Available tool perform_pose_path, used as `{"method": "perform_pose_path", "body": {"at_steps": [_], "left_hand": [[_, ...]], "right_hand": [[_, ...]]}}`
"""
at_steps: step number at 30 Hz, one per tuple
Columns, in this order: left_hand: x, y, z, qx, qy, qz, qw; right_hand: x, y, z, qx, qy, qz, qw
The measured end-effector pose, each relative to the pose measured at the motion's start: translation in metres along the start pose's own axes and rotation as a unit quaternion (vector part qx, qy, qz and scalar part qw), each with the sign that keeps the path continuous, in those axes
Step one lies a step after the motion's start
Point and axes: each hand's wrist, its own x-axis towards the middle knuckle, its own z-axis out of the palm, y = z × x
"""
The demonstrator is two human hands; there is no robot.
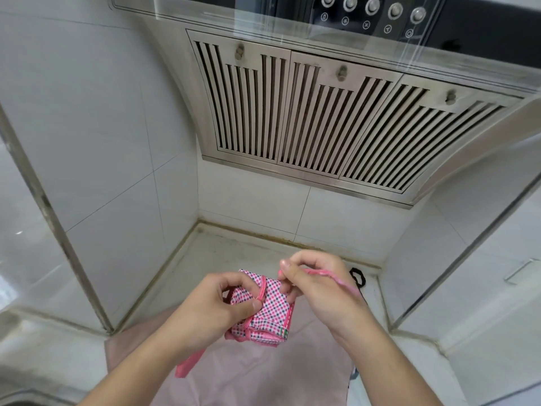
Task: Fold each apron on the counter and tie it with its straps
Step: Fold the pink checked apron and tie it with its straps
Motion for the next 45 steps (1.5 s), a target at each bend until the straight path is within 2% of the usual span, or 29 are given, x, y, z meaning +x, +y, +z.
{"method": "perform_pose_path", "body": {"at_steps": [3,6,8,11,14,17,19,21,23,25,27,29,32,35,40,43,45], "left_hand": [[0.000,-0.001,0.002,-0.030,0.018,-0.012,0.999],[0.001,-0.004,0.000,-0.024,0.028,-0.013,0.999],[0.000,-0.003,-0.002,-0.014,0.027,-0.008,1.000],[-0.003,0.000,-0.001,-0.011,0.018,-0.021,1.000],[-0.007,0.009,0.003,-0.039,0.011,-0.017,0.999],[-0.010,0.013,0.007,-0.054,0.027,-0.005,0.998],[-0.008,0.011,0.007,-0.063,0.030,0.006,0.998],[-0.008,0.009,0.006,-0.061,0.020,0.011,0.998],[-0.009,0.006,0.006,-0.059,-0.002,0.019,0.998],[-0.011,0.006,0.005,-0.090,-0.022,0.024,0.995],[-0.013,0.008,0.002,-0.123,-0.038,0.016,0.992],[-0.013,0.010,-0.001,-0.156,-0.037,-0.002,0.987],[-0.014,0.013,-0.004,-0.173,-0.017,-0.009,0.985],[-0.013,0.019,-0.004,-0.166,0.003,-0.012,0.986],[-0.009,0.018,-0.005,-0.256,0.016,-0.061,0.965],[-0.007,0.021,-0.003,-0.285,0.032,-0.080,0.955],[-0.007,0.024,-0.001,-0.296,0.040,-0.080,0.951]], "right_hand": [[-0.007,0.004,0.002,0.001,0.006,-0.010,1.000],[-0.009,0.003,-0.002,0.219,0.057,-0.009,0.974],[-0.009,0.004,-0.006,0.291,0.104,-0.004,0.951],[-0.011,0.002,0.000,0.224,0.146,0.011,0.964],[-0.009,0.007,0.004,0.066,0.189,0.025,0.979],[-0.009,0.016,0.008,-0.092,0.217,0.035,0.971],[-0.015,0.018,0.012,-0.169,0.199,-0.015,0.965],[-0.019,0.014,0.015,-0.204,0.117,-0.085,0.968],[-0.018,0.010,0.017,-0.216,0.026,-0.118,0.969],[-0.013,0.008,0.015,-0.194,-0.025,-0.084,0.977],[-0.009,0.008,0.010,-0.067,-0.072,0.011,0.995],[-0.009,0.010,0.007,0.058,-0.099,0.075,0.991],[-0.010,0.018,0.012,0.229,-0.064,0.139,0.961],[-0.017,0.027,0.028,0.282,-0.042,0.168,0.944],[-0.018,0.025,0.044,0.209,-0.004,0.110,0.972],[-0.019,0.026,0.049,0.131,0.037,0.077,0.988],[-0.021,0.030,0.050,0.116,0.036,0.059,0.991]]}}
